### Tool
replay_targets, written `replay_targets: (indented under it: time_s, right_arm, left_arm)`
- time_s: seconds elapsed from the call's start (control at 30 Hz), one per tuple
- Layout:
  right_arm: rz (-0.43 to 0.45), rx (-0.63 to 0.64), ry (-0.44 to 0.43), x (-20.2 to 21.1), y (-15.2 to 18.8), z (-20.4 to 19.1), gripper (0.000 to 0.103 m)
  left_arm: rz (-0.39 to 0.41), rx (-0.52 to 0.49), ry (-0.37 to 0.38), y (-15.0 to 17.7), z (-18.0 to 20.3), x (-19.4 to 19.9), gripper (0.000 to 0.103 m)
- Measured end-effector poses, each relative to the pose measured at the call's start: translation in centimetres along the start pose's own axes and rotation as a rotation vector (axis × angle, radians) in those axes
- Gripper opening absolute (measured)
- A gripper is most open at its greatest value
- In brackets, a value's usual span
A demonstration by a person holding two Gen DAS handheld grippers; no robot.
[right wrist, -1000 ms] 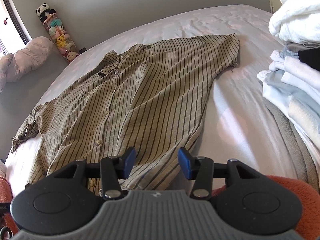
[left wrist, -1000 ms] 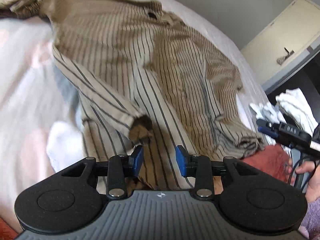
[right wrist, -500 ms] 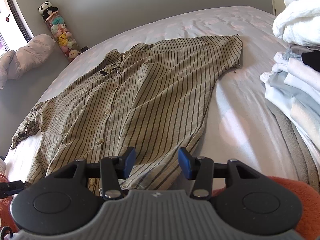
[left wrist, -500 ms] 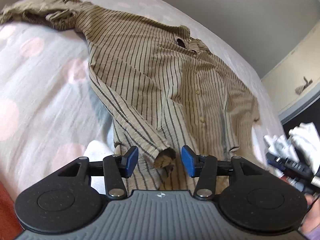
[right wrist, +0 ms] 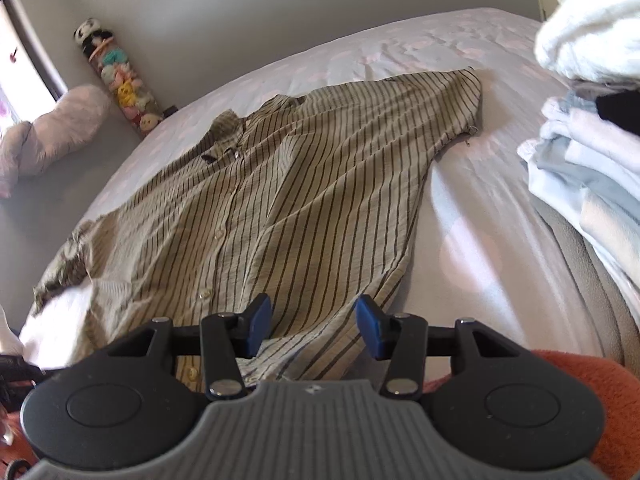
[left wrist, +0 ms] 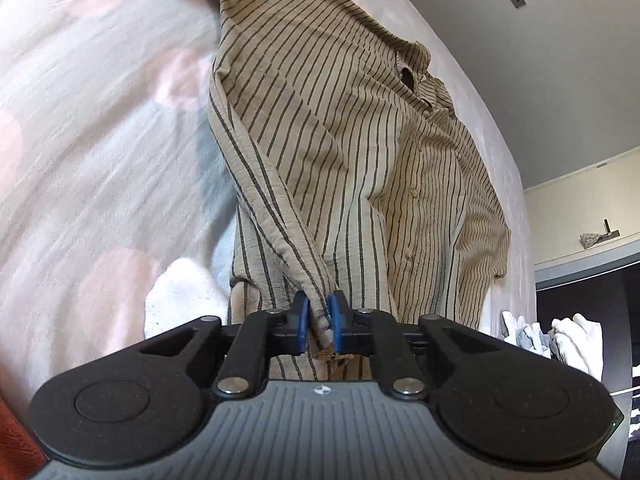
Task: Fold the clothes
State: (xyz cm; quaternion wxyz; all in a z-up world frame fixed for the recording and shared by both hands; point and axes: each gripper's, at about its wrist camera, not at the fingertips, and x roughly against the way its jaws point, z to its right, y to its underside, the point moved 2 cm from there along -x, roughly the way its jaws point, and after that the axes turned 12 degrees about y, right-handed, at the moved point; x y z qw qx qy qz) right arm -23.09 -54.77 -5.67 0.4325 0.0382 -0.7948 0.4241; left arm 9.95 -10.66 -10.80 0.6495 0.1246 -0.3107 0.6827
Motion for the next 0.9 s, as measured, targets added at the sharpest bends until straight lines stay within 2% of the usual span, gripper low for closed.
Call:
replay_targets:
  time_s: [0.07, 0.23, 0.4, 0.6, 0.7, 0.73, 0.8, 0.9]
  right_arm:
    - [-0.020, -0.054, -0.003, 0.1, -0.5, 0.7, 0.051]
    - [-0.142, -0.104, 0.001, -0.8, -1.3, 1.2, 0.051]
    - [-0.247, -0.039, 0.037, -1.2, -1.2, -0.1, 0.051]
    - [-0.318, -0.013, 0.059, -2.1, -1.2, -1.0, 0.056]
    - [-0.354, 0.000, 0.070, -2.5, -1.2, -1.5, 0.054]
    - [-0.366, 0.004, 0.074, -2.7, -1.2, -1.7, 0.050]
    - [-0.383, 0.012, 0.082, -3.0, -1.1, -1.9, 0.005]
    - [-0.371, 0.016, 0.075, -2.6, -1.5, -1.8, 0.005]
  left_arm:
    - [0.022, -0.011, 0.000, -0.4, 0.0, 0.7, 0.004]
    - [0.073, -0.007, -0.010, -1.1, -0.6, 2.4, 0.003]
    - [0.084, 0.004, -0.006, -1.4, -1.1, 2.8, 0.003]
    - [0.082, -0.004, 0.007, -1.4, -0.9, 2.9, 0.003]
    - [0.085, -0.004, 0.008, -1.5, -0.9, 3.0, 0.003]
    - [0.085, -0.005, 0.008, -1.5, -0.9, 3.1, 0.003]
    - [0.086, -0.009, 0.008, -1.7, -0.9, 3.3, 0.003]
    - [0.088, -0.033, 0.005, -2.3, -0.6, 4.0, 0.001]
